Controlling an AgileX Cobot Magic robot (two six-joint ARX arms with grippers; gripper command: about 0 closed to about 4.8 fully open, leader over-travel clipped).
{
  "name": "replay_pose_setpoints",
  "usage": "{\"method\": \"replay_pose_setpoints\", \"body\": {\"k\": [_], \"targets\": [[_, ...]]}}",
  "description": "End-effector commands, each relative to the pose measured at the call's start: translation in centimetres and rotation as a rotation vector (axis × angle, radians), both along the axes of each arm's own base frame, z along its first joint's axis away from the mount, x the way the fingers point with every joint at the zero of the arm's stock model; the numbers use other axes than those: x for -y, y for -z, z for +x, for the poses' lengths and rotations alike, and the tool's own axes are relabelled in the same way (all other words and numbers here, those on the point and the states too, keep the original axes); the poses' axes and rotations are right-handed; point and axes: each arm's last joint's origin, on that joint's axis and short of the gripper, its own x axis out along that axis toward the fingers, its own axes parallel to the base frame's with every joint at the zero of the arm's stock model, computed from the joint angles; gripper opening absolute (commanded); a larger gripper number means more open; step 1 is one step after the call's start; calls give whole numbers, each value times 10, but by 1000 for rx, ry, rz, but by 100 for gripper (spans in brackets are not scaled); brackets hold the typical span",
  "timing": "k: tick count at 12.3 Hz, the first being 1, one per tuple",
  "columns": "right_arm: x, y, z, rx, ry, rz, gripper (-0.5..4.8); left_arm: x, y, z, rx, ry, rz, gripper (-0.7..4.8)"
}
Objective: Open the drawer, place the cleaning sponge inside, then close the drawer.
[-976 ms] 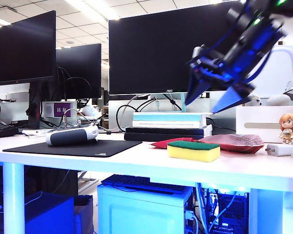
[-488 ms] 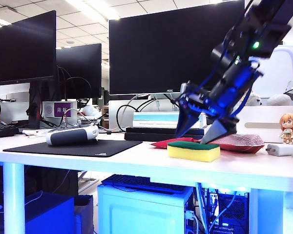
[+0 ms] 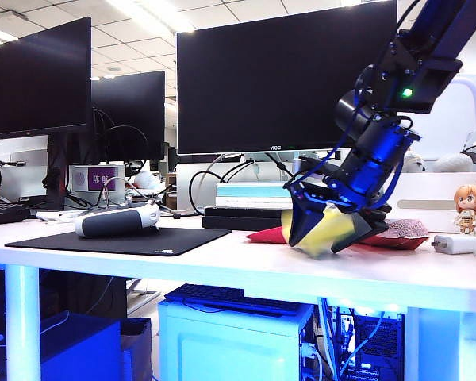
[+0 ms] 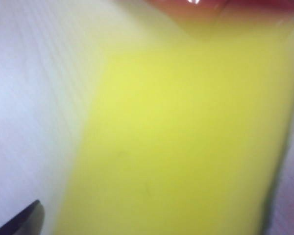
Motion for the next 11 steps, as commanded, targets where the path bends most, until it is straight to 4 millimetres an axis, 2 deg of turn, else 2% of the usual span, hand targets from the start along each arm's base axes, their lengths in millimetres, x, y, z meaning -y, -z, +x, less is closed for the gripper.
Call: {"method": "replay_pose_setpoints", "body": {"k": [1, 4, 5, 6, 8, 9, 10, 11], "targets": [[2, 4, -4, -44, 21, -34, 479, 0, -3, 0, 5, 0, -12, -5], [1, -2, -5, -27, 21, -24, 479, 0, -2, 0, -9, -9, -18, -5], [1, -6, -6, -26, 24, -22, 60, 0, -3, 0, -9, -9, -18, -5], [2, -7, -6, -24, 25, -21, -6, 0, -3, 0, -9, -9, -18, -5], [2, -12, -8, -26, 43, -17, -6, 0, -3, 0, -9, -9, -18, -5], [3, -20, -11, -20, 44, -17, -6, 0, -3, 0, -9, -9, -18, -5], [4, -29, -14, -11, 53, -29, -6, 0, -3, 0, -9, -9, -18, -5], [9, -51, -25, -9, 88, -56, -6, 0, -2, 0, -9, -9, -18, -5]]}}
